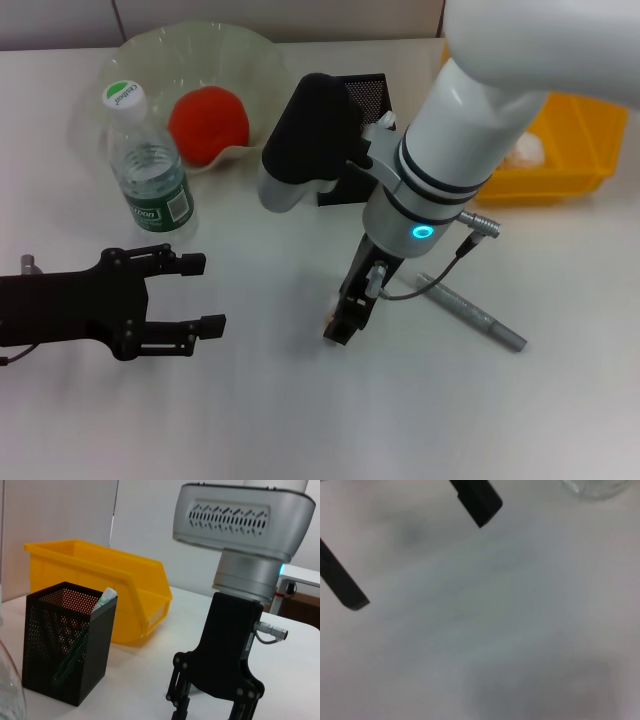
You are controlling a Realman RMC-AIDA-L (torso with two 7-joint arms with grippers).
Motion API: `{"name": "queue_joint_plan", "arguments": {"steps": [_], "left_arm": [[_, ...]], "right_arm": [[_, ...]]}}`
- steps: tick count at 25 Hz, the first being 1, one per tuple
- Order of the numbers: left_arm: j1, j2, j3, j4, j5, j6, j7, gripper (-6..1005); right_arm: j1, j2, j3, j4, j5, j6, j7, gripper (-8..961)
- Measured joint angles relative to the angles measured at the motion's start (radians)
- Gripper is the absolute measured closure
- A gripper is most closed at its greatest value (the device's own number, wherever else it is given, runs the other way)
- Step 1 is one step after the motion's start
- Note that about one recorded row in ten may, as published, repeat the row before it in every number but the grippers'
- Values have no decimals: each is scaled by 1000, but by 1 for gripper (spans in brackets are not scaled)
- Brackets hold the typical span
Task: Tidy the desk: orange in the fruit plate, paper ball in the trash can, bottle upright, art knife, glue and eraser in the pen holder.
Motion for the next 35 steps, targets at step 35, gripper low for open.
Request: {"name": "queue_joint_plan", "arguments": {"steps": [35], "left_arm": [[0,-1,-2,0,-7,6,0,170]], "right_arm": [[-224,-12,706,-283,-41,15,-270,405]]}}
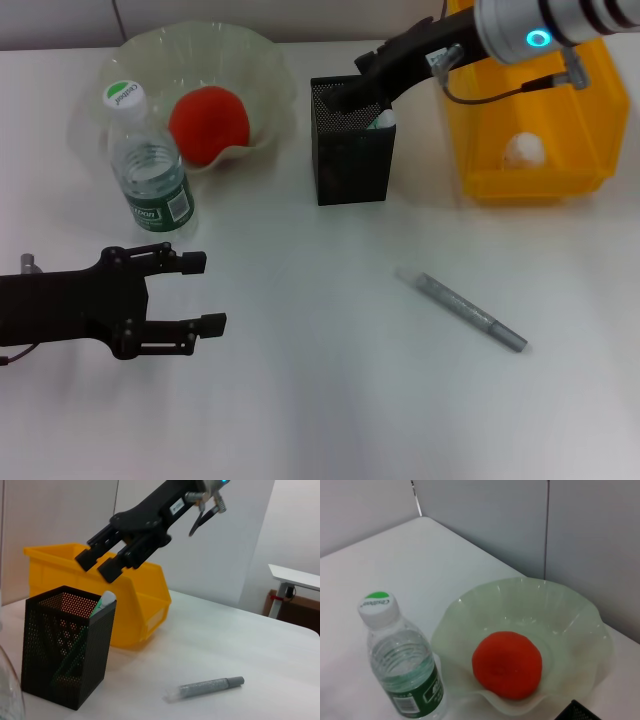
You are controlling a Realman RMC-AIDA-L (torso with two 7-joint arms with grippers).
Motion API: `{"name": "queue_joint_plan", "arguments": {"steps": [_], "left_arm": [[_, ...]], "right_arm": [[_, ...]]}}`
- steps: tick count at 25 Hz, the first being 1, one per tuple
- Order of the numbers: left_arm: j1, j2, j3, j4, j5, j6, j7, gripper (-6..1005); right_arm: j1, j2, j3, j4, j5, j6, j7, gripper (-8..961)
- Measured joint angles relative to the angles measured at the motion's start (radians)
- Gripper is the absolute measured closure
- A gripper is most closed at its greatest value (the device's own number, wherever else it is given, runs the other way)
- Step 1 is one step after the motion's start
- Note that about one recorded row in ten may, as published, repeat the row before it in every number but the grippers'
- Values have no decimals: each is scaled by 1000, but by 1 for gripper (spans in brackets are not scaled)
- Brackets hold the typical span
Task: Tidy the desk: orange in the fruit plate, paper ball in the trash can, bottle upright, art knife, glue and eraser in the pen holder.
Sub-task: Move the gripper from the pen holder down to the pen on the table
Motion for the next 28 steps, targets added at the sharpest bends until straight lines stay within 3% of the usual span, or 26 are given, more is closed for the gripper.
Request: {"name": "queue_joint_plan", "arguments": {"steps": [4,7,10,15,21,28], "left_arm": [[0,1,0,0,-1,0,0,170],[-1,1,0,0,-1,0,0,170],[-4,1,0,0,-1,0,0,170],[-8,0,0,0,-2,0,0,170],[-10,-3,0,0,-3,0,0,170],[-10,-4,0,0,-3,0,0,170]], "right_arm": [[-20,-5,47,-80,-19,-163,14,280],[-18,-13,57,-141,-137,-392,79,280],[-23,-6,49,-147,-207,-461,94,280],[-40,4,-55,-47,-248,-428,109,279],[-39,6,-241,85,-245,-277,159,280],[-28,6,-380,104,-245,-198,218,292]]}}
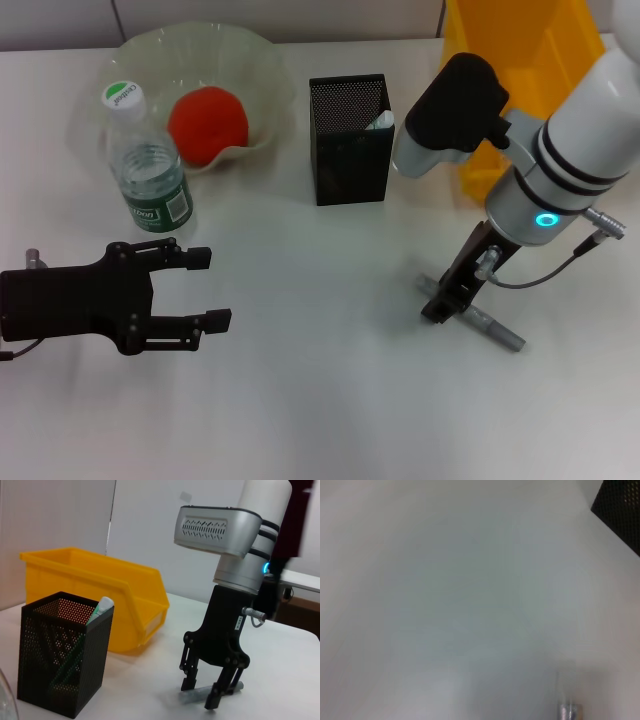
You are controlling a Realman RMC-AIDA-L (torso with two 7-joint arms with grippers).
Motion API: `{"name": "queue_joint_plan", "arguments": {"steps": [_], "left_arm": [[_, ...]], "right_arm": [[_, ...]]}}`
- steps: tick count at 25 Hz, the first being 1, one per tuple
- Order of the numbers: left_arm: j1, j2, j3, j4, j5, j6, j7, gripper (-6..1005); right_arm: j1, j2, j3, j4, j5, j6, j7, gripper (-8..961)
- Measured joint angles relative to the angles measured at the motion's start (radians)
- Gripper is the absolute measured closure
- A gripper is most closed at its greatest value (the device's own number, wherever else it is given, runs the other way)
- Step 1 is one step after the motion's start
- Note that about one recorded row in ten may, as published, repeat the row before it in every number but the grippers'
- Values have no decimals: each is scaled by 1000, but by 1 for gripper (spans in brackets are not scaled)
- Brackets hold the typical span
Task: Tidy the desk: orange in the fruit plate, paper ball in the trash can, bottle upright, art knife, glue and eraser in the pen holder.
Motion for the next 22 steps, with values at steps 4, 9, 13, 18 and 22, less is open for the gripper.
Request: {"name": "queue_joint_plan", "arguments": {"steps": [4,9,13,18,22], "left_arm": [[0,0,0,0,0,-2,0,171],[1,0,0,0,0,-6,0,171],[5,0,0,0,0,-6,0,171],[9,2,0,0,0,-6,0,171],[13,3,0,0,0,-5,0,171]], "right_arm": [[5,-1,-35,3,-2,17,12,425],[5,1,-40,5,-2,19,12,616],[-9,2,-31,-32,2,1,10,731],[-84,1,117,-245,33,-84,-16,814],[-138,-1,325,-386,156,-137,-86,789]]}}
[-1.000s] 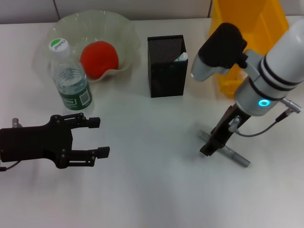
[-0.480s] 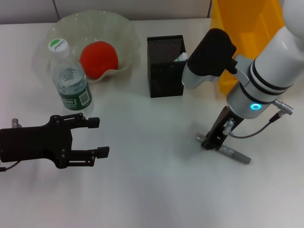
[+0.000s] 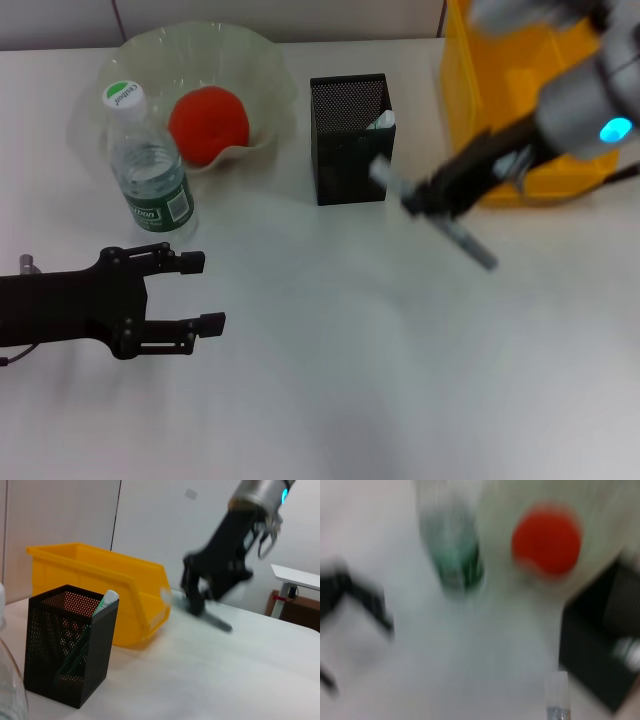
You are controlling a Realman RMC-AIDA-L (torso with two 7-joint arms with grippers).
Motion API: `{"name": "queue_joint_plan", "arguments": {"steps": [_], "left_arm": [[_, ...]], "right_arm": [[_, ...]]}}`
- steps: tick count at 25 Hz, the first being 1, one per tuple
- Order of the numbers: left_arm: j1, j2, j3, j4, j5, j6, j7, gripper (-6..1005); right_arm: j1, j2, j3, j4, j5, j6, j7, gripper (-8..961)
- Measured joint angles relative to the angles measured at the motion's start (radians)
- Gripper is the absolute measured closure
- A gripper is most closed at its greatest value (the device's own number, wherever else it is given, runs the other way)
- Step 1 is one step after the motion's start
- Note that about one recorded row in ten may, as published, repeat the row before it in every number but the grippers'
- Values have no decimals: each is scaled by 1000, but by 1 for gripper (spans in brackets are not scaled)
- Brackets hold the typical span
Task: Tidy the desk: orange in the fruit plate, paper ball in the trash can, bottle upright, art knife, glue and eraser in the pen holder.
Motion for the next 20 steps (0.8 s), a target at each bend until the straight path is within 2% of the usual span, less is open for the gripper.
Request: {"name": "queue_joint_plan", "arguments": {"steps": [3,6,10,13,16,20], "left_arm": [[2,0,0,0,0,0,0,171],[2,0,0,0,0,1,0,171],[0,-2,0,0,0,2,2,171],[0,-2,0,-1,-1,2,5,171],[1,-2,0,-5,-1,2,9,171],[2,-3,-1,-7,-2,1,11,171]], "right_arm": [[-34,-1,123,-15,147,47,-81,770],[-72,0,178,68,365,181,-227,752],[-95,0,183,347,779,379,-572,727],[-45,-1,178,624,1051,433,-881,708],[21,1,179,810,1160,472,-1060,690],[67,4,177,905,1155,547,-1091,665]]}}
